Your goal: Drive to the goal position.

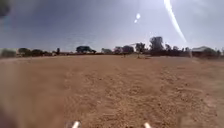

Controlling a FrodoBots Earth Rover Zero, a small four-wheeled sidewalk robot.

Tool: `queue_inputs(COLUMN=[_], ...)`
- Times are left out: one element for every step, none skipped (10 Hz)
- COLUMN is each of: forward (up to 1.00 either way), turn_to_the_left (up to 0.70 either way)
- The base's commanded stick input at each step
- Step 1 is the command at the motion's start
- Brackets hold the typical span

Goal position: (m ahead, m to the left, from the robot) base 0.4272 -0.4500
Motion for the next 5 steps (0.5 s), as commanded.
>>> queue_inputs(forward=[1.00,1.00,1.00,1.00,1.00], turn_to_the_left=[0.00,0.00,0.00,0.00,0.00])
